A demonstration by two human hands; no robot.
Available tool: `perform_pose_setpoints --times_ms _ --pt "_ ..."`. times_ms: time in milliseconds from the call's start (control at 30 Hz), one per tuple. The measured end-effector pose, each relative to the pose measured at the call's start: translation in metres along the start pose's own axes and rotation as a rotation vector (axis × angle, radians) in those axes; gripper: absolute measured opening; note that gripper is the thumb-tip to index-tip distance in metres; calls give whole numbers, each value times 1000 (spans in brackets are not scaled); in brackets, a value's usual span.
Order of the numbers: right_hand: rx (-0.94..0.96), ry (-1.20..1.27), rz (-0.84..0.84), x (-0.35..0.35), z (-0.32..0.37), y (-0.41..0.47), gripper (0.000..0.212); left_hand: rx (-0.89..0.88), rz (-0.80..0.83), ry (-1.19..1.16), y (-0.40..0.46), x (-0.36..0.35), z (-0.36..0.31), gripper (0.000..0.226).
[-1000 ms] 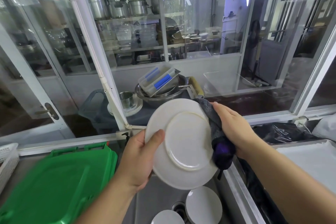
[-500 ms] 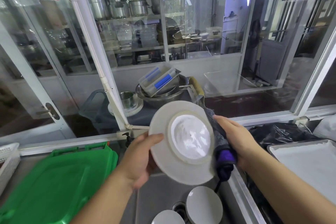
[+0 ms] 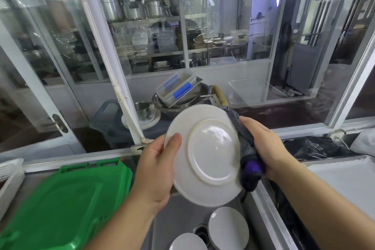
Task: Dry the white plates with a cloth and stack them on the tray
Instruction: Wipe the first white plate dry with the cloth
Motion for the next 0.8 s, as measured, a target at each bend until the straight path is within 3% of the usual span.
perform_pose_setpoints --times_ms 133,267,467,533,600,800 --pt "-85 186 -55 -8 -23 -3 36 -102 -153 1 -5 -11 11 14" --pt "-105 335 -127 -12 -41 -12 32 -60 -211 -32 -11 -25 25 20" --pt "-173 254 -129 8 -40 -12 40 246 -14 -184 -1 -8 20 18" --pt "-151 171 -94 14 -29 -10 36 292 79 -153 5 0 9 30" --pt "-109 70 -40 16 -14 -7 29 308 131 -96 8 3 -1 42" --pt "-78 -4 38 6 8 -4 25 206 169 -17 8 9 -12 28"
Point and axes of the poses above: each hand's wrist, its own y-axis towards the middle knuckle, its own x-axis out of the back of the hand, z = x × y, the point moved 2 cm from there along y, towards the middle knuckle, and after that the axes turned 14 degrees about z, right-handed, at the moved point
